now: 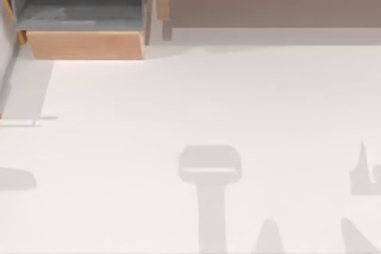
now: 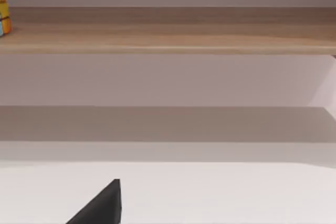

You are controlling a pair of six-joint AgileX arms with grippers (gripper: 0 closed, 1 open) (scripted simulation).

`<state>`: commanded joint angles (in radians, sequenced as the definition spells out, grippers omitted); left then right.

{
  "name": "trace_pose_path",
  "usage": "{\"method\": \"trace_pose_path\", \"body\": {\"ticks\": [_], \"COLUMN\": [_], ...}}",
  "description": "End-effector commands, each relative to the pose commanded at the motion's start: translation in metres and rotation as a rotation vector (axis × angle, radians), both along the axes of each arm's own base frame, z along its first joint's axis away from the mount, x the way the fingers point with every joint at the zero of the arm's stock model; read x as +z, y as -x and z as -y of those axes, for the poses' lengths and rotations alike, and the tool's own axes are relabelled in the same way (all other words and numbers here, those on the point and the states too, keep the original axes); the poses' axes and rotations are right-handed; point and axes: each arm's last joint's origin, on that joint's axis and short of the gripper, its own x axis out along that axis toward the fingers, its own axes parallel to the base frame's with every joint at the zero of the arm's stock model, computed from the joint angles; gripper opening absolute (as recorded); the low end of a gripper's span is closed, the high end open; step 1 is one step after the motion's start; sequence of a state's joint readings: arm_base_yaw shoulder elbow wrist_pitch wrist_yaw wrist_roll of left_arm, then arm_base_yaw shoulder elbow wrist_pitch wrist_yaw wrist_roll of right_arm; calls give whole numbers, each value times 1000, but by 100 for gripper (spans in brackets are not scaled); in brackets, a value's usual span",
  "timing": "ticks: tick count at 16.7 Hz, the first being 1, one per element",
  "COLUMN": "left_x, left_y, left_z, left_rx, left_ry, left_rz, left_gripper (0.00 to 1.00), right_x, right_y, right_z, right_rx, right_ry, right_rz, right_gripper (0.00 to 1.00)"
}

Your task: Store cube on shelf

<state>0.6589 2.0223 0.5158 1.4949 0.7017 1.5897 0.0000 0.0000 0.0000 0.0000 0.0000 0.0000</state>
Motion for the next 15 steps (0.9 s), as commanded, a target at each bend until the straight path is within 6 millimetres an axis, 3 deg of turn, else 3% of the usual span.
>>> {"method": "trace_pose_path", "body": {"ticks": [7,15], "left_x": [-4,-3], "left_y": [-1,-62], "left_z": [0,1], "left_rx": [2,3], "left_ry": [17,15], "left_rz": [-17,-15], "left_gripper": [0,0], "right_x": [0,0], "right_y": [0,0], "right_z": [0,0], "right_rx": [0,0], "right_ry": [0,0], "right_rz": [0,0], "right_gripper": [100,100]}}
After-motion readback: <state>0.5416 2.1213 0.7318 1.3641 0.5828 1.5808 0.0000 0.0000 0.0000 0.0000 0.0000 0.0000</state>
